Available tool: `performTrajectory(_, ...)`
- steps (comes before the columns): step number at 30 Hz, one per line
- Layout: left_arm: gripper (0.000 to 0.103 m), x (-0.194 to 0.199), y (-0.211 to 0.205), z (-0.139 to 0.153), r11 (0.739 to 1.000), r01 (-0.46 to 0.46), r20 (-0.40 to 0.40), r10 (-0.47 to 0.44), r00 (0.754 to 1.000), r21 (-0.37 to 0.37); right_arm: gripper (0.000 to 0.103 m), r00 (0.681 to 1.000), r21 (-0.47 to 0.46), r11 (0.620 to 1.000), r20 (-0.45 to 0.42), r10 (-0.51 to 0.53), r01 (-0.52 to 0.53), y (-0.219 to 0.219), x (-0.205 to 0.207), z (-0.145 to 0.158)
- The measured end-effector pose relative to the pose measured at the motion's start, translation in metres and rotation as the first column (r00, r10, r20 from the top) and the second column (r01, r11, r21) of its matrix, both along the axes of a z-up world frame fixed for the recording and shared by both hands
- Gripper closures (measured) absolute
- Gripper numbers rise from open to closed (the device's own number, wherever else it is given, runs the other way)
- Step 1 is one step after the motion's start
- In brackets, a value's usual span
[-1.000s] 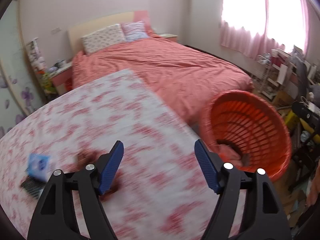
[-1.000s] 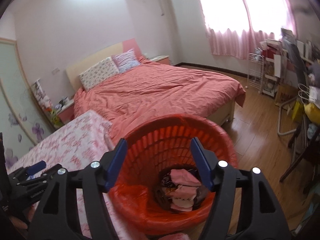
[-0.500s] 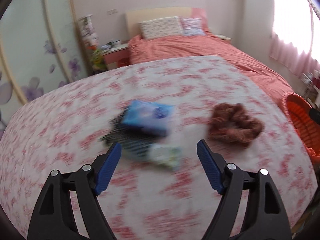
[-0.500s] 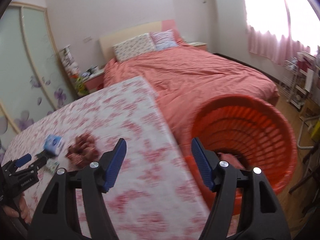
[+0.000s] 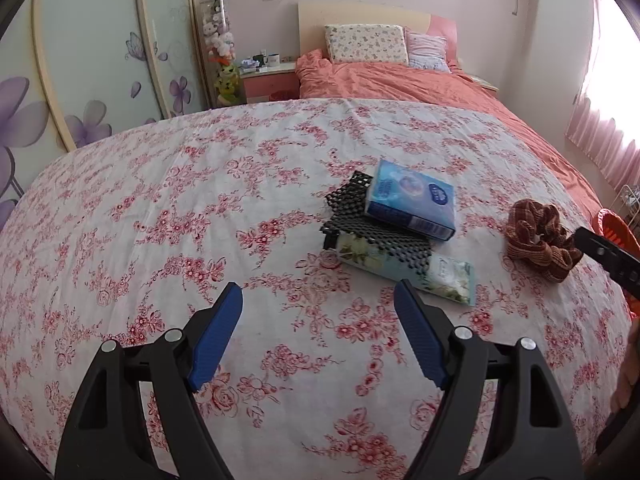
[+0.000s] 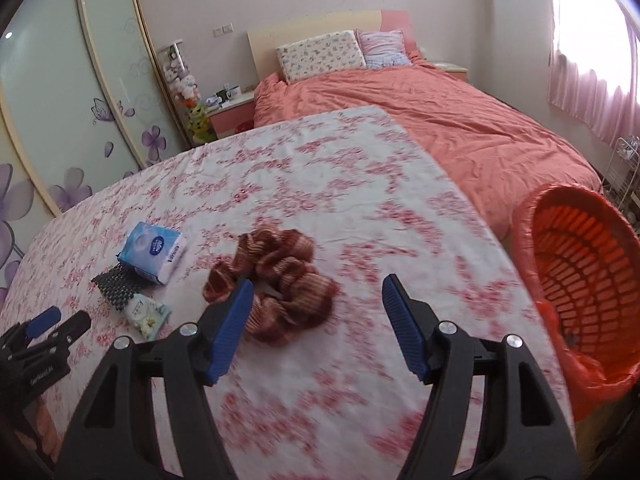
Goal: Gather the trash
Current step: 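Return both tools to the bed and grasp the brown plaid scrunchie with the right tool, then grasp the light blue lotion tube with the left tool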
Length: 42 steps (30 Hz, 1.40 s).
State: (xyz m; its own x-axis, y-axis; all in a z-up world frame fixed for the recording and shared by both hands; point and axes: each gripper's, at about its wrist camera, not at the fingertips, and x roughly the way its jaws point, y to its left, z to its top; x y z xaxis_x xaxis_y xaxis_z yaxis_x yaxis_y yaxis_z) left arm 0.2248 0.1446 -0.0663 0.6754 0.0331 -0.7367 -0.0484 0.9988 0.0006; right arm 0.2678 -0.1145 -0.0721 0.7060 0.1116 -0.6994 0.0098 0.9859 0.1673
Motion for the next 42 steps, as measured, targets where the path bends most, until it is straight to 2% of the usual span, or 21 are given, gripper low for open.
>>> performTrajectory(3, 0.025, 0.002, -0.001, -0.003, 1.0, 0.012, -0.011, -0.012, 1.0, -0.021, 0.037, 1.0, 0.002, 1.0, -0.017, 0.007, -0.007, 0.01, 0.01, -0.005)
performTrajectory(7, 0.025, 0.004, -0.013, -0.009, 0.998, 0.048, -0.028, -0.049, 0.998, -0.032, 0.037, 0.999, -0.048, 0.999, -0.042, 0.018, -0.02, 0.027, 0.022, -0.013)
performTrajectory(14, 0.02, 0.013, -0.035, -0.012, 0.996, 0.078, -0.035, -0.08, 0.996, -0.047, 0.029, 0.996, -0.068, 0.997, -0.08, 0.039, -0.044, 0.033, 0.031, -0.022)
performTrajectory(15, 0.02, 0.014, -0.038, -0.013, 0.995, 0.082, -0.037, -0.083, 0.996, -0.05, 0.031, 0.996, -0.077, 0.996, -0.082, 0.044, -0.05, 0.033, 0.031, -0.023)
performTrajectory(16, 0.02, 0.015, -0.041, -0.013, 0.995, 0.086, -0.041, -0.088, 0.995, -0.053, 0.038, 0.994, -0.078, 0.995, -0.09, 0.055, -0.062, 0.033, 0.032, -0.024)
performTrajectory(17, 0.02, 0.017, -0.044, -0.014, 0.995, 0.089, -0.047, -0.092, 0.995, -0.055, 0.054, 0.994, -0.078, 0.995, -0.089, 0.06, -0.067, 0.032, 0.03, -0.023)
performTrajectory(18, 0.02, 0.019, -0.046, -0.016, 0.994, 0.09, -0.052, -0.093, 0.994, -0.055, 0.065, 0.995, -0.088, 0.994, -0.086, 0.055, -0.063, 0.031, 0.029, -0.023)
performTrajectory(21, 0.02, 0.026, -0.053, -0.019, 0.996, 0.072, -0.072, -0.075, 0.995, -0.055, 0.074, 0.995, -0.081, 0.995, -0.081, 0.054, -0.06, 0.025, 0.025, -0.02)
performTrajectory(25, 0.02, 0.037, -0.056, -0.018, 0.997, 0.01, -0.088, -0.017, 0.996, -0.074, 0.074, 0.996, -0.108, 0.992, -0.071, 0.059, -0.066, 0.026, 0.021, -0.019)
performTrajectory(28, 0.02, 0.046, -0.062, -0.022, 0.999, -0.026, -0.113, 0.023, 0.993, -0.024, 0.074, 0.996, -0.107, 0.992, -0.07, 0.057, -0.065, 0.026, 0.021, -0.019)
performTrajectory(33, 0.019, 0.037, -0.06, -0.022, 1.0, -0.006, -0.116, 0.006, 0.993, 0.001, 0.073, 0.996, -0.098, 0.993, -0.072, 0.06, -0.067, 0.024, 0.02, -0.02)
performTrajectory(37, 0.018, 0.021, -0.03, -0.021, 0.999, 0.021, -0.119, -0.018, 0.993, 0.025, 0.072, 0.996, -0.094, 0.994, -0.067, 0.055, -0.061, 0.022, 0.019, -0.021)
performTrajectory(40, 0.019, 0.014, -0.002, -0.02, 0.999, 0.034, -0.113, -0.032, 0.993, 0.012, 0.071, 0.997, -0.084, 0.995, -0.066, 0.05, -0.056, 0.021, 0.02, -0.022)
performTrajectory(42, 0.024, 0.011, 0.008, -0.02, 0.999, 0.039, -0.096, -0.037, 0.995, 0.018, 0.07, 0.996, -0.077, 0.996, -0.07, 0.047, -0.053, 0.02, 0.022, -0.022)
